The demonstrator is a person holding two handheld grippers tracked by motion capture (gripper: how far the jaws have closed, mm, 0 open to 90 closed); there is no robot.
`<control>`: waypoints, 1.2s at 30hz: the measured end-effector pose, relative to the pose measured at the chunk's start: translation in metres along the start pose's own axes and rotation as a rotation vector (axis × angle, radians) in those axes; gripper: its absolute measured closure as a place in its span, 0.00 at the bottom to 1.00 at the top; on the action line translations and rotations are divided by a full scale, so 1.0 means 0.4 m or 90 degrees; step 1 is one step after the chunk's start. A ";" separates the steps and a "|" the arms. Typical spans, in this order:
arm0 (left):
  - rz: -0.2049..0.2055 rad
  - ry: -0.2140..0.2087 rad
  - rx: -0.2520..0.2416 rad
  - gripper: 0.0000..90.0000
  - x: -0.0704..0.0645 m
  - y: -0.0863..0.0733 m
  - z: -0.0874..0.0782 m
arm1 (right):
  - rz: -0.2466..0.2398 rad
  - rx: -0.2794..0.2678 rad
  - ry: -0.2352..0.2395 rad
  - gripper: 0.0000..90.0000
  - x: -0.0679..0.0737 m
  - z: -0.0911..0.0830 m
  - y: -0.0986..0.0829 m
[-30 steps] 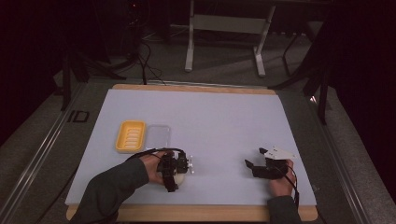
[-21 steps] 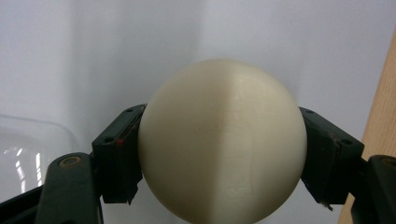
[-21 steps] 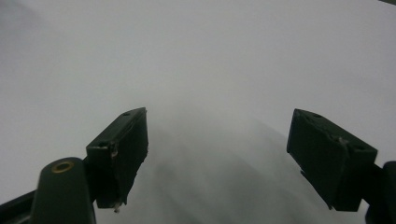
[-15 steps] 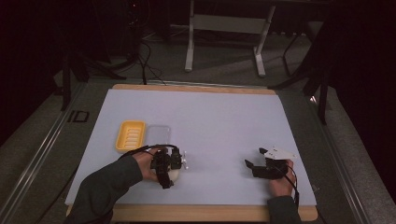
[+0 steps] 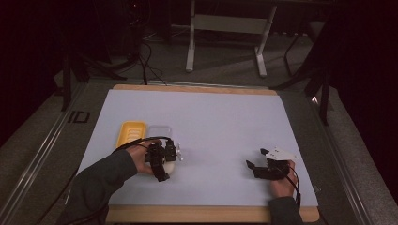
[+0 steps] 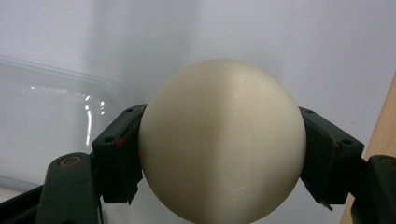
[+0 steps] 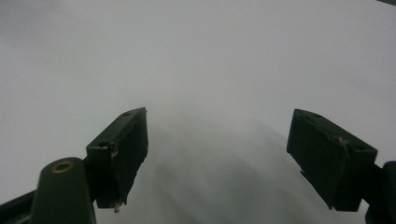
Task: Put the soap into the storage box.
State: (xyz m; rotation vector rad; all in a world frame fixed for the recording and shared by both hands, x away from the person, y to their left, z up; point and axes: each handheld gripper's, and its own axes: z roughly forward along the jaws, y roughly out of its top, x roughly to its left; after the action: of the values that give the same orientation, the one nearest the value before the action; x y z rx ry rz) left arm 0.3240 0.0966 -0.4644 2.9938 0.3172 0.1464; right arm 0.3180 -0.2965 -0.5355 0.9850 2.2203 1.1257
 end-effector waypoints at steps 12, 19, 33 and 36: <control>-0.023 0.005 0.001 0.28 0.032 -0.013 -0.028 | -0.001 -0.003 0.000 0.23 0.001 -0.001 0.000; -0.041 0.001 0.004 0.28 0.054 -0.029 -0.036 | -0.001 -0.002 -0.001 0.23 0.001 0.000 0.000; -0.094 0.005 -0.004 0.29 0.115 -0.065 -0.065 | -0.002 -0.001 -0.001 0.23 0.001 0.000 0.000; -0.113 0.007 -0.007 0.29 0.137 -0.079 -0.073 | -0.002 -0.001 -0.001 0.23 0.001 0.000 0.000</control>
State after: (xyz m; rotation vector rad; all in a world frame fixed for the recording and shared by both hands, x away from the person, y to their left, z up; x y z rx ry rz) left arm 0.3676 0.1423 -0.4356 2.9369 0.5786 0.1457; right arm 0.3178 -0.2963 -0.5355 0.9816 2.2186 1.1251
